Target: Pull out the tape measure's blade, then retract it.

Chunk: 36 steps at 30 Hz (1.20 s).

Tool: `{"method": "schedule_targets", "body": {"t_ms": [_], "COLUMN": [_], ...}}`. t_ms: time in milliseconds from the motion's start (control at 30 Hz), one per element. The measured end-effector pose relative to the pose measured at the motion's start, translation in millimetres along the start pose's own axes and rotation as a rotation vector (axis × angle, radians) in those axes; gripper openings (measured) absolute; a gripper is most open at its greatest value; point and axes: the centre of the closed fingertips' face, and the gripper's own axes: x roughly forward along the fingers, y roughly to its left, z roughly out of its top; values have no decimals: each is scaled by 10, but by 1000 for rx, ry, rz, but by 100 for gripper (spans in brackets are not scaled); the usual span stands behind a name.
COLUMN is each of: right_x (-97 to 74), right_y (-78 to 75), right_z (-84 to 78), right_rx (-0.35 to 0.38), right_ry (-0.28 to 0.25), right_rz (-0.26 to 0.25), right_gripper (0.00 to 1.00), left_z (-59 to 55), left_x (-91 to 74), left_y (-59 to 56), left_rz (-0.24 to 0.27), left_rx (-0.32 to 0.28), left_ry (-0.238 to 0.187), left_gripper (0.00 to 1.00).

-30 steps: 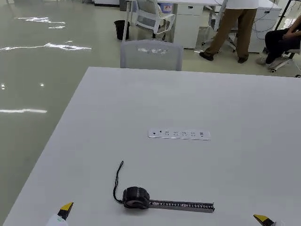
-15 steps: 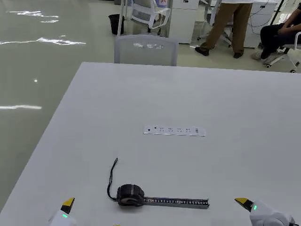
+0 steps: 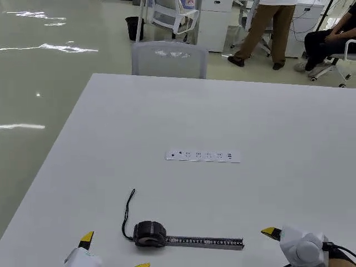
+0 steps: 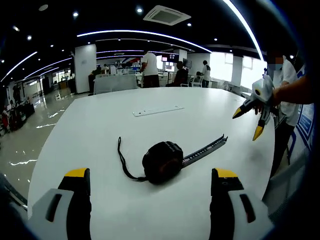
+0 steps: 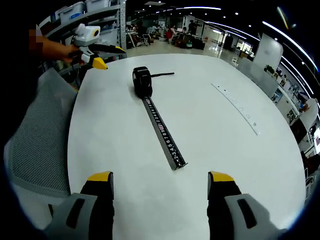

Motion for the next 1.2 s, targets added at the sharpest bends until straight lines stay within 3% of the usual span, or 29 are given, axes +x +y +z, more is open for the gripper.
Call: {"method": "schedule_targets", "body": {"t_ms": [100, 167, 267, 367, 467, 600, 700, 833, 1033, 1200], "right_x": [70, -38, 66, 241, 197, 313, 405, 386, 495, 528], "right_y": [-97, -29, 3, -83, 1, -94, -170, -170, -248, -239], "right_z": [-27, 133, 91, -29, 92, 94, 51, 88, 55, 18], "right_rx": [-22, -24, 0, -35, -57, -82, -100, -117, -128, -144], "right_ry": [21, 36, 62, 96, 126, 144, 160, 200, 211, 234], "right_rz": [12, 33, 108, 119, 157, 168, 180, 203, 219, 229], "right_gripper": [77, 76, 71, 70, 65, 63, 61, 58, 56, 51], "left_z": [-12, -3, 11, 6, 37, 51, 56, 65, 41, 36], "left_x": [42, 74, 121, 185, 244, 319, 364, 415, 482, 531], "left_y": [-7, -33, -40, -59, -98, -105, -60, -44, -77, -87], "left_rz": [11, 19, 33, 48, 56, 70, 82, 98, 109, 122], "left_rx": [-7, 3, 5, 11, 34, 41, 4, -3, -13, -58], "left_ry": [2, 0, -2, 0, -7, -7, -6, -14, -16, -21], "left_gripper": [99, 99, 99, 99, 99, 99, 99, 99, 99, 99]}}
